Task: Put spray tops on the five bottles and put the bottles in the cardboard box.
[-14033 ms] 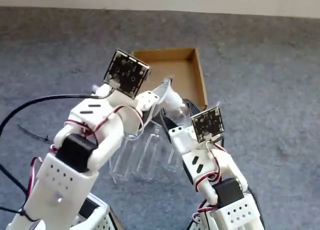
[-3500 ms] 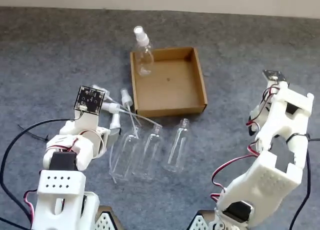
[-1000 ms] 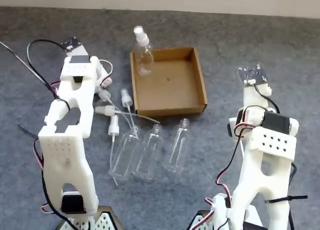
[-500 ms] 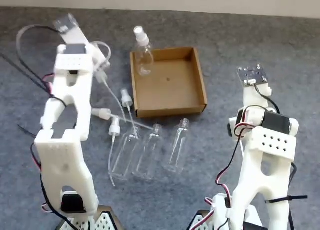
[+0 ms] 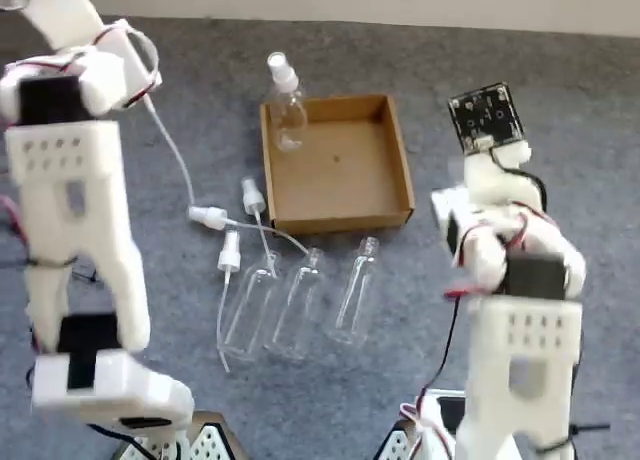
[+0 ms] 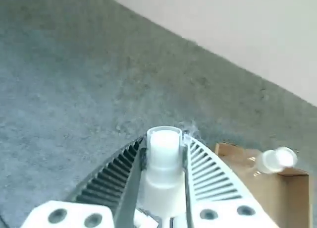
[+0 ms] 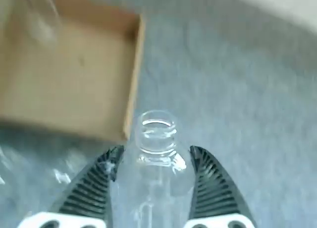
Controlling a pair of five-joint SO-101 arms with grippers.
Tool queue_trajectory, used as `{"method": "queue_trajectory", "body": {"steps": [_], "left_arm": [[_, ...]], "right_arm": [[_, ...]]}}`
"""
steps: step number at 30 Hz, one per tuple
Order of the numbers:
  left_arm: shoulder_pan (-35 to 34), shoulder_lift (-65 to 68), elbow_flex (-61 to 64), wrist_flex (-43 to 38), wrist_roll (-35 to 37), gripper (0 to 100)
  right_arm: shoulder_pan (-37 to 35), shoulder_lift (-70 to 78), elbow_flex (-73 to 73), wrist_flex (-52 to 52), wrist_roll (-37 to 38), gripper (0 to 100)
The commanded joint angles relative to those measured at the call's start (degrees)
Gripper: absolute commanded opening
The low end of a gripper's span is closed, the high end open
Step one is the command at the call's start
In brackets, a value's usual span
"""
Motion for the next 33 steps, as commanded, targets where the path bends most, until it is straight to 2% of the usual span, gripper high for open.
{"method": "queue_trajectory", "body": {"steps": [1,4,7,9,13,20,24,33], "left_arm": [[1.36,-12.88,-2.42,4.84,-0.7,0],[5.23,-19.03,-2.42,6.77,-0.79,0],[12.26,-24.22,-2.42,6.33,-0.79,0],[17.19,-26.51,-2.51,6.24,-0.79,0],[27.38,-27.56,-2.33,0.7,-0.88,0],[35.21,-27.47,-2.24,-8.7,-1.23,0],[37.41,-24.57,-1.27,-13.1,-6.15,0],[40.92,-16.48,0.84,-14.51,-6.77,0]], "right_arm": [[-8.04,-8.4,3.47,-9.71,-6.42,0.5],[-15.96,-13.05,13.67,-19.74,-9.49,0.5],[-21.41,-16.66,23.25,-29.05,-11.78,0.5],[-23.52,-18.95,28.79,-34.68,-13.36,0.5],[-25.71,-24.04,38.37,-43.21,-16.18,0.5],[-27.38,-34.86,49.45,-44.62,-14.68,0.5],[-27.38,-39.08,52.0,-44.44,-14.68,0.5],[-27.12,-40.84,52.79,-41.36,-14.68,0.5]]}}
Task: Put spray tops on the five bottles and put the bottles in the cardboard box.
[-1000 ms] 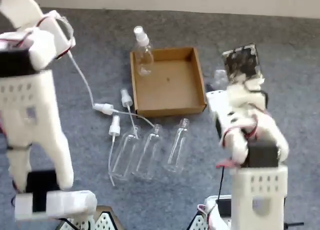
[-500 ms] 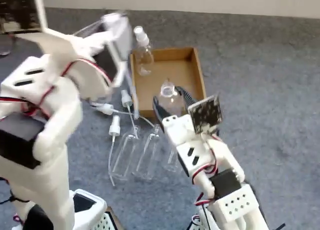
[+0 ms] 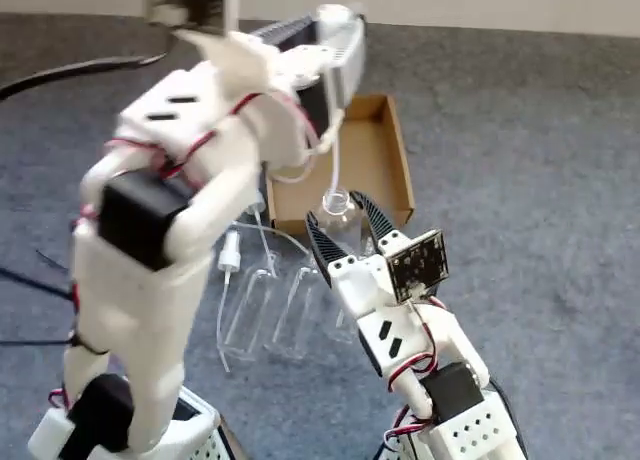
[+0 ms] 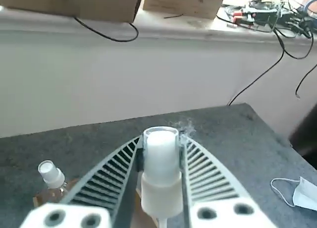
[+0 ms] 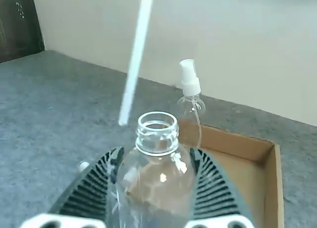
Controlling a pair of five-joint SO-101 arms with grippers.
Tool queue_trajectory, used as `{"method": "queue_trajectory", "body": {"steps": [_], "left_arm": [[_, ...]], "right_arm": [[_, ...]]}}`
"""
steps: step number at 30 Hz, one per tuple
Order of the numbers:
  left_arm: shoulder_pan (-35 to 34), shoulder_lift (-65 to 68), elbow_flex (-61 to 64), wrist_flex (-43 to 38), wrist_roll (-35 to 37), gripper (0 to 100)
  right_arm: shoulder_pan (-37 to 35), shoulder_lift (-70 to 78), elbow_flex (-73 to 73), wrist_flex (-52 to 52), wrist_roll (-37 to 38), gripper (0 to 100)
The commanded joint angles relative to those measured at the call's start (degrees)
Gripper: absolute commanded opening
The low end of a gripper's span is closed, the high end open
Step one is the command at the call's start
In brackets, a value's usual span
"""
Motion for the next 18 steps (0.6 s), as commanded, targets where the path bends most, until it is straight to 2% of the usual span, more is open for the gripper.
{"method": "queue_trajectory", "body": {"steps": [1,7,18], "left_arm": [[2.33,0.48,-0.04,-2.73,-0.88,0],[1.8,0.92,1.71,-5.19,-0.97,0],[-1.19,0.75,13.05,-16.7,-2.99,0]], "right_arm": [[-0.31,-0.92,-0.75,0.22,0.79,0.5],[-0.22,-0.92,-0.75,0.22,0.79,0.5],[-0.22,-1.01,-0.75,0.31,0.79,0.5]]}}
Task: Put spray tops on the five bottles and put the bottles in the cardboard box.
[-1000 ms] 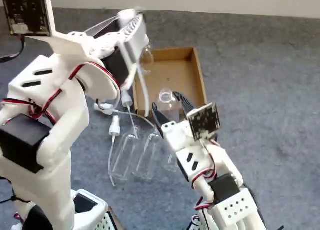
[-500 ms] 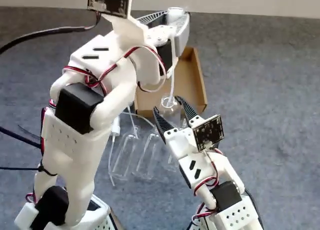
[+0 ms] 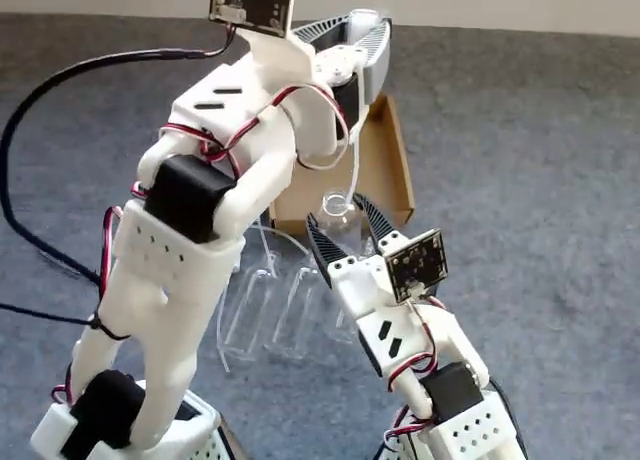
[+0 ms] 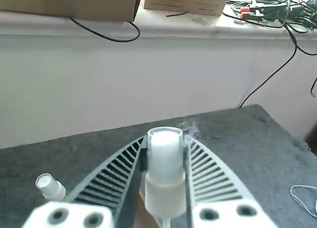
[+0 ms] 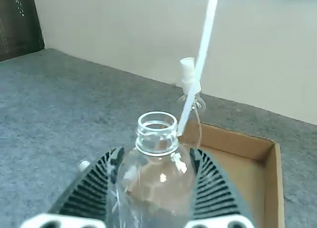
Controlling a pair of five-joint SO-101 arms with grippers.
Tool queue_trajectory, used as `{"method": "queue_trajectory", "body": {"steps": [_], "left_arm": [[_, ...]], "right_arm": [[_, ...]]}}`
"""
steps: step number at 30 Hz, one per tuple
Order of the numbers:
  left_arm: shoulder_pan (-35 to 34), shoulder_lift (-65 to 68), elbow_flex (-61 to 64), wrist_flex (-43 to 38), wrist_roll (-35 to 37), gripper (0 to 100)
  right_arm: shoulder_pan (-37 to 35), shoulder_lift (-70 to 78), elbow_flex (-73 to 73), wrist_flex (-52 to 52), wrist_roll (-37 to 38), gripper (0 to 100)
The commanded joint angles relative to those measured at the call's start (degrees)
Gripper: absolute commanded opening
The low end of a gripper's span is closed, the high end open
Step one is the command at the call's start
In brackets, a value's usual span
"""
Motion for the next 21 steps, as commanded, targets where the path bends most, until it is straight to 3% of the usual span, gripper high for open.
{"method": "queue_trajectory", "body": {"steps": [1,7,16,21], "left_arm": [[-1.98,-0.31,2.86,-4.57,-0.88,0],[-2.07,-0.75,2.77,-4.57,-0.88,0],[-1.71,-0.84,-6.9,-4.04,-0.88,0],[-1.63,-0.84,-8.48,0.79,-0.88,0]], "right_arm": [[-0.22,-1.01,-0.75,0.13,0.79,0.5],[-0.22,-1.01,-0.66,0.13,0.79,0.5],[-0.31,-1.01,-0.66,0.13,0.79,0.5],[-0.31,-1.01,-0.66,0.13,0.79,0.5]]}}
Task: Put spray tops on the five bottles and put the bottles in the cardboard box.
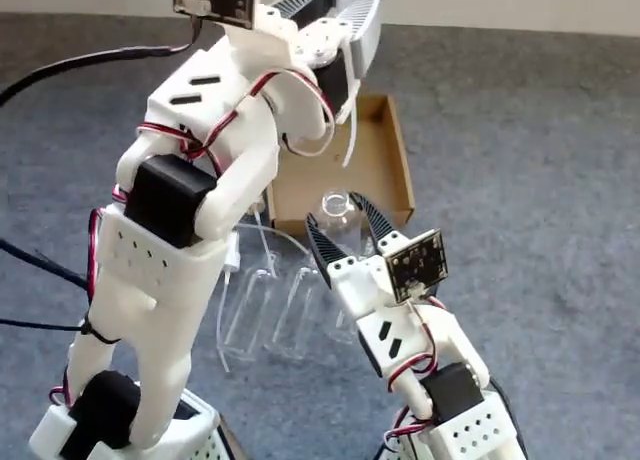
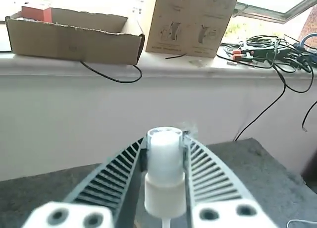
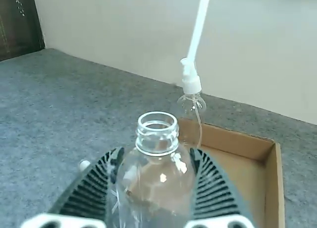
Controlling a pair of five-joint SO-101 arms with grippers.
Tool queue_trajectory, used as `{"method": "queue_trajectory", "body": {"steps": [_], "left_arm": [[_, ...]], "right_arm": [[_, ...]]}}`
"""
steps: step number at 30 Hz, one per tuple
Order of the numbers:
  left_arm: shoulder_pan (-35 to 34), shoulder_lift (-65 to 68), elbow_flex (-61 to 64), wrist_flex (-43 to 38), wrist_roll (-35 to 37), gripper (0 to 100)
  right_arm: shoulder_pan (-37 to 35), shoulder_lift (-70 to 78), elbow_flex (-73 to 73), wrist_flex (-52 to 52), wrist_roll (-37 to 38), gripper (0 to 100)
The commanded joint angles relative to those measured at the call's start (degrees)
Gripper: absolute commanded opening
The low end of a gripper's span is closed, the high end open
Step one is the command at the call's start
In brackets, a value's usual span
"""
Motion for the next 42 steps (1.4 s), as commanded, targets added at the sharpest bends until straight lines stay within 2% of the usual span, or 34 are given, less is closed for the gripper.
{"method": "queue_trajectory", "body": {"steps": [1,15,20,26,42], "left_arm": [[-0.22,-0.84,-2.95,3.6,-0.7,0],[-0.13,-0.31,-2.51,10.64,-0.26,0],[-0.13,-0.75,3.12,10.11,-0.26,0],[0.75,-0.75,6.99,1.49,-0.62,0],[0.75,-0.57,6.81,-4.13,-0.7,0]], "right_arm": [[-0.22,-1.01,-0.75,0.04,0.79,0.5],[-0.22,-1.01,-0.75,0.04,0.79,0.5],[-0.22,-1.01,-0.66,0.04,0.79,0.5],[-0.22,-1.01,-0.66,0.04,0.79,0.5],[-0.31,-0.84,-0.57,0.04,0.79,0.5]]}}
